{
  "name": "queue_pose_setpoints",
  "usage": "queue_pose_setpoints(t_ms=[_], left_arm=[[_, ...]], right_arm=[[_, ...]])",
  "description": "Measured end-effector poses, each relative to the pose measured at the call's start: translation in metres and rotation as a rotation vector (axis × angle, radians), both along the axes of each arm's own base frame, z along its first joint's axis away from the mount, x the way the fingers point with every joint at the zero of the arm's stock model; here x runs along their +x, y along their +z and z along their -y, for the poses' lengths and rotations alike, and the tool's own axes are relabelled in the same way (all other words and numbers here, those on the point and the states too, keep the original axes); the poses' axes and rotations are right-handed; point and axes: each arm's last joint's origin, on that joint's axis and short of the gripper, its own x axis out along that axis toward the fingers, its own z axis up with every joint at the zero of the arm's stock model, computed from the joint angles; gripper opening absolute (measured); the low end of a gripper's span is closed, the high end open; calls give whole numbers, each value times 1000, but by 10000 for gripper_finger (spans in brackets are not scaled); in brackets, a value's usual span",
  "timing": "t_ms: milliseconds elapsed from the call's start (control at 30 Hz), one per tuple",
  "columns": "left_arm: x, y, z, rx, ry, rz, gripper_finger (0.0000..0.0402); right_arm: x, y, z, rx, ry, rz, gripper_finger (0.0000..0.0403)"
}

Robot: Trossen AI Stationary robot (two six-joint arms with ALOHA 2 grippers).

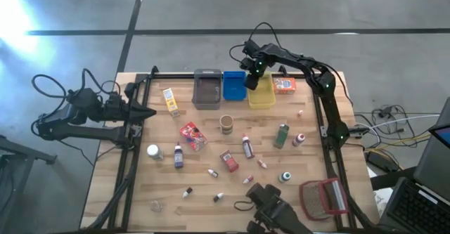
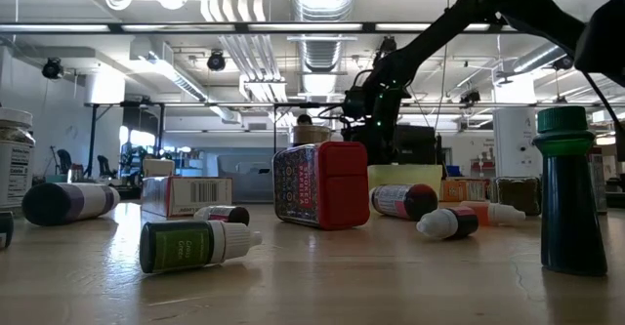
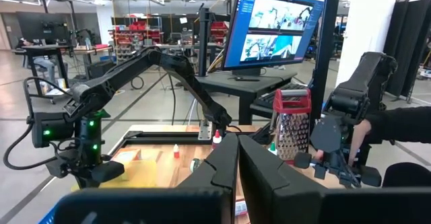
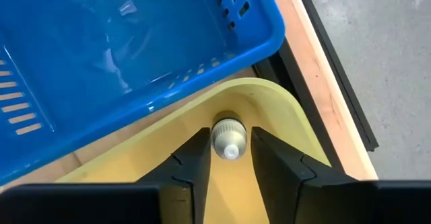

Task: Pick & Place Kitchen Items
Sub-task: Put the violet food coloring bottle into the yellow bin, then put the gold spice bottle into the black bin

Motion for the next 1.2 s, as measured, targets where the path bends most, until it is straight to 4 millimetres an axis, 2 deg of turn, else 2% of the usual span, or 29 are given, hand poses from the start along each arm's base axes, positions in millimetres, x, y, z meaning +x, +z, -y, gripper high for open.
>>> queue_pose_setpoints(t_ms=[500,700,867,1200], left_arm=[[0,0,0,0,0,1,19],[0,0,0,0,0,1,19],[0,0,0,0,0,0,19],[0,0,0,0,0,-1,19]], right_arm=[[-3,9,-3,0,15,-6,168],[-7,35,-7,-41,16,33,183],[-13,64,-20,-59,29,49,183],[-27,117,-72,-23,123,8,142]])
